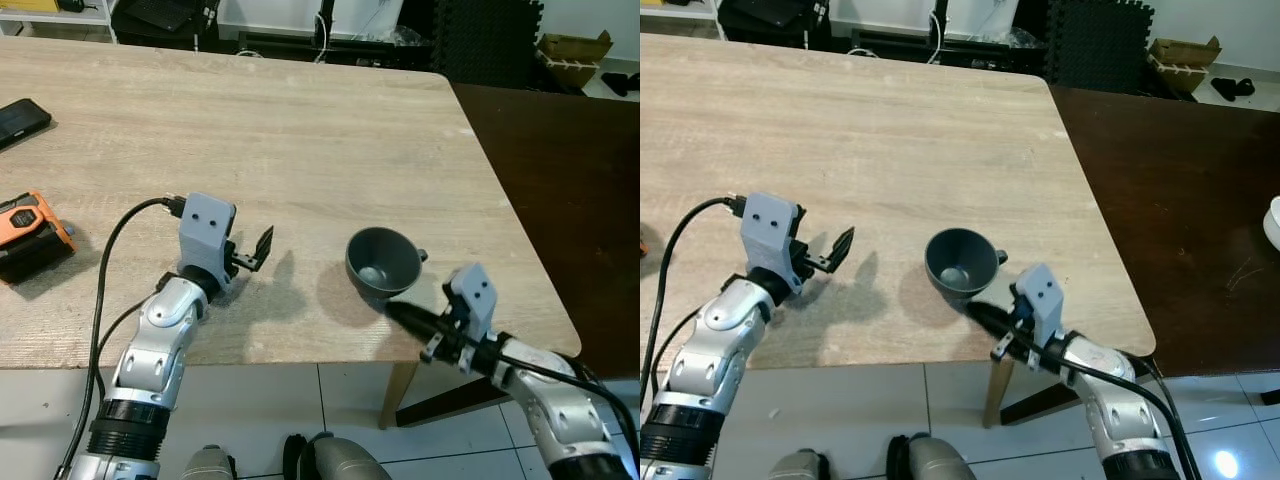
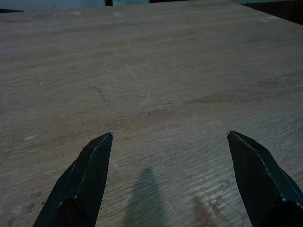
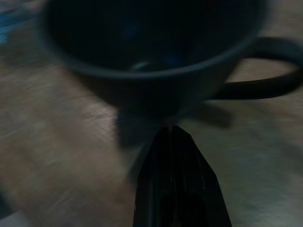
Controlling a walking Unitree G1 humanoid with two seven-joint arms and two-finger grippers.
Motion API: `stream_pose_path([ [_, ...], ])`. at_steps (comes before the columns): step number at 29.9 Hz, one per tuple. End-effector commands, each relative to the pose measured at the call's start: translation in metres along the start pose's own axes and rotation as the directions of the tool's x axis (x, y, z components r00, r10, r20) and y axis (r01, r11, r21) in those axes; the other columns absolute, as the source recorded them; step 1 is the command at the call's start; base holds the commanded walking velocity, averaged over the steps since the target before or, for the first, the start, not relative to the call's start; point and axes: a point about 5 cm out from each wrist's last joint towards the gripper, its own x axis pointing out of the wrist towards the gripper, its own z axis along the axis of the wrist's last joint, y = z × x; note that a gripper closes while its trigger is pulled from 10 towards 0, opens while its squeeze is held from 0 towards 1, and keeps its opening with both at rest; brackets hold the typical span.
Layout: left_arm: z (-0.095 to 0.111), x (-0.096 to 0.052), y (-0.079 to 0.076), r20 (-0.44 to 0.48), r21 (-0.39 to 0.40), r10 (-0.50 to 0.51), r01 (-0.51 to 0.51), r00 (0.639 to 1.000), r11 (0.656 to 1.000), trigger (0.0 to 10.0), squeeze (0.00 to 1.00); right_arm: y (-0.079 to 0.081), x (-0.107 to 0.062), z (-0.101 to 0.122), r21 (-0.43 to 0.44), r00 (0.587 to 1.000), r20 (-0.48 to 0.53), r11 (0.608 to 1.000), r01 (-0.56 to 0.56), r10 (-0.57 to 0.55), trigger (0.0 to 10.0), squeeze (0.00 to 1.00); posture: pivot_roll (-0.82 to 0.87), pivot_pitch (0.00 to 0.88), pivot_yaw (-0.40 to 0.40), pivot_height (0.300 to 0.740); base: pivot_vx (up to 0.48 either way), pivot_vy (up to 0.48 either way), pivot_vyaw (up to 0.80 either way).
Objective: Setting the table
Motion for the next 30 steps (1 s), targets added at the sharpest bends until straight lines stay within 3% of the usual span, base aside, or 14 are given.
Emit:
stream_pose_path([
  [1, -0.005, 0.0, -0.004, -0.019, 0.006, -0.019, 0.019, 1.0, 1.0, 10.0, 0.0, -0.005, -0.004, -0.003, 0.005, 0.999, 0.001, 0.999, 0.047, -0.047, 0.0, 0.0, 0.09, 0.078, -0.064, 0.74, 0.0, 0.0, 0.0],
  [2, -0.005, 0.0, -0.004, -0.019, 0.007, -0.019, 0.019, 1.0, 1.0, 10.0, 0.0, -0.006, -0.001, 0.004, 0.025, 0.995, 0.056, 0.997, 0.076, -0.078, 0.0, 0.0, 0.09, 0.078, -0.064, 0.74, 0.0, 0.0, 0.0],
  [7, -0.005, 0.0, -0.004, -0.019, 0.007, -0.019, 0.019, 1.0, 1.0, 10.0, 0.0, -0.004, 0.004, 0.013, 0.054, 0.988, 0.129, 0.996, 0.076, -0.082, 0.0, 0.0, 0.09, 0.079, -0.065, 0.74, 0.0, 0.0, 0.0],
  [12, -0.005, 0.0, -0.004, -0.019, 0.006, -0.019, 0.019, 1.0, 1.0, 10.0, 0.0, 0.01, 0.015, 0.021, 0.078, 0.979, 0.204, 0.997, 0.004, -0.02, 0.0, 0.0, 0.09, 0.081, -0.066, 0.74, 0.0, 0.0, 0.0],
  [16, -0.005, 0.0, -0.004, -0.019, 0.006, -0.019, 0.019, 1.0, 1.0, 10.0, 0.0, 0.017, 0.018, 0.021, 0.084, 0.977, 0.215, 0.996, -0.031, 0.013, 0.0, 0.0, 0.09, 0.081, -0.067, 0.74, 0.0, 0.0, 0.0],
  [21, -0.006, 0.0, -0.005, -0.019, 0.005, -0.018, 0.018, 1.0, 1.0, 10.0, 0.0, 0.04, 0.027, 0.019, 0.109, 0.969, 0.224, 0.985, -0.134, 0.107, 0.0, 0.0, 0.09, 0.083, -0.068, 0.74, 0.0, 0.0, 0.0],
  [30, -0.006, 0.0, -0.005, -0.02, 0.005, -0.017, 0.018, 1.0, 1.0, 10.0, 0.0, 0.058, 0.03, 0.019, 0.127, 0.953, 0.239, 0.967, -0.221, 0.186, 0.0, 0.0, 0.08, 0.085, -0.066, 0.74, 0.0, 0.0, 0.0],
])
